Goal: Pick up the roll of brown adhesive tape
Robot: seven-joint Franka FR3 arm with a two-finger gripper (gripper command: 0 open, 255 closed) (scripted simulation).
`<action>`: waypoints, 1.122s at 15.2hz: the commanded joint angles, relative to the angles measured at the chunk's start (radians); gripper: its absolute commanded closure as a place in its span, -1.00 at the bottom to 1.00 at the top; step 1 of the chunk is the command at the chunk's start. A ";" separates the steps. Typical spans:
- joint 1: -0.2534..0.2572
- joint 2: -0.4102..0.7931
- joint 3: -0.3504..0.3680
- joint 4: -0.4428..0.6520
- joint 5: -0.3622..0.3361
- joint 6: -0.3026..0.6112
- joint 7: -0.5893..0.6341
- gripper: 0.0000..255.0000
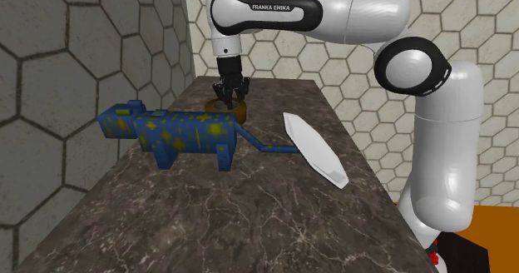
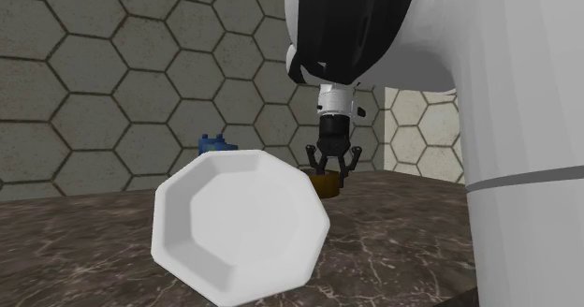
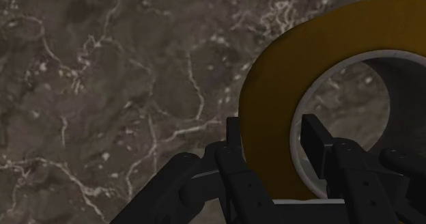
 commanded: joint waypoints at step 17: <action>0.023 0.113 0.003 0.352 -0.016 -0.240 0.019 1.00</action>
